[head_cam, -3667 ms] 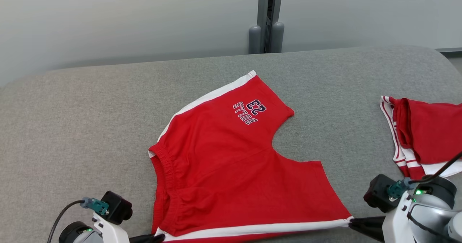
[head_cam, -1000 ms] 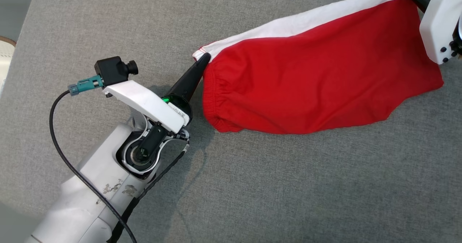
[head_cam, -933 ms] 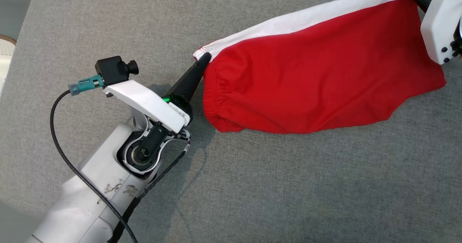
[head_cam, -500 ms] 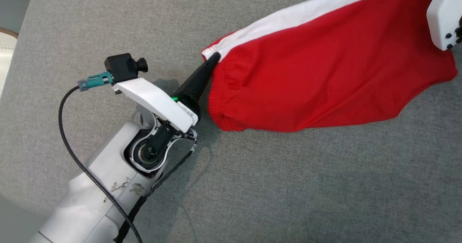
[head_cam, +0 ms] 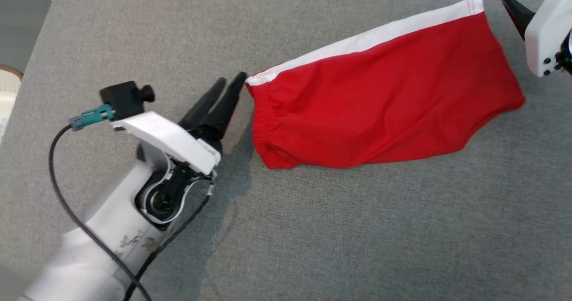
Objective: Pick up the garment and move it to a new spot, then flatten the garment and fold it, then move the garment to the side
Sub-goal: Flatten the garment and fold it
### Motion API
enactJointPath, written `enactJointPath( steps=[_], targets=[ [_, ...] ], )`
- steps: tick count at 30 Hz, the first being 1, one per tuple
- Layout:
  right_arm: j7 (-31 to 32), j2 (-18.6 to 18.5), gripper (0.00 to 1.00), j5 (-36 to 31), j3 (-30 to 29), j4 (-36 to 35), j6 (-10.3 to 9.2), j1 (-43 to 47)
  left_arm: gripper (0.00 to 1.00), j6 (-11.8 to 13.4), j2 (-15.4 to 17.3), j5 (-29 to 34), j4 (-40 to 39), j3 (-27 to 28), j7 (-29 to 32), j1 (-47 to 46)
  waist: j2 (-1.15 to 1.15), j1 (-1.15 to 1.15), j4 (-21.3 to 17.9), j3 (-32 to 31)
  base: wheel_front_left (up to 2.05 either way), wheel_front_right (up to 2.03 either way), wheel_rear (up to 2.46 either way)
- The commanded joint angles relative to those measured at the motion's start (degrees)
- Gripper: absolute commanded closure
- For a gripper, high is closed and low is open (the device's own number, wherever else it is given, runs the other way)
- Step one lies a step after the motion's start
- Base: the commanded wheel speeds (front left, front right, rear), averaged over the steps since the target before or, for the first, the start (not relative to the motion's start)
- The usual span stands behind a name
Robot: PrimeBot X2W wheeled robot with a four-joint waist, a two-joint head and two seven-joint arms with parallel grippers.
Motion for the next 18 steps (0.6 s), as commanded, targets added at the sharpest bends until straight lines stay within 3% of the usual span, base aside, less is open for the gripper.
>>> enactJointPath(
  steps=[1, 5, 8, 13, 18],
  targets=[
    [-1.7, 0.6, 0.00, 0.1, -0.6, 0.8, -0.02, 1.4, 0.00, -0.1, 1.0, 1.5, 0.5, -0.2, -1.3, 0.4, 0.00, 0.00, -1.2, -2.2, 0.00, 0.00, 0.00],
    [-8.1, 2.7, 0.00, -0.1, -3.8, 3.9, -0.02, 4.8, 0.00, -0.1, 3.8, 7.9, 3.7, -0.8, -7.4, 1.0, 0.00, 0.00, -3.0, -5.8, 0.00, 0.00, 0.00],
    [-12.3, 4.8, 0.00, -0.2, -6.7, 6.0, -0.02, 7.6, 0.00, 1.4, 4.4, 14.2, 5.8, 1.2, -9.2, 1.1, 0.00, 0.00, -4.5, -8.1, 0.00, 0.00, 0.00],
    [-15.2, 6.9, 0.00, -0.9, -13.4, 6.4, -0.02, 13.1, 0.00, 5.7, 2.8, 30.4, 0.4, 15.4, -9.3, 7.0, 0.00, 0.00, -6.5, -11.4, 0.00, 0.00, 0.00],
    [-15.2, 7.9, 0.00, -7.7, -27.9, -2.0, -0.02, 21.4, 0.00, 7.0, -1.0, 45.0, -8.3, 27.8, -9.3, 16.1, 0.00, 0.00, -9.0, -13.4, 0.00, 0.00, 0.00]
  ],
)
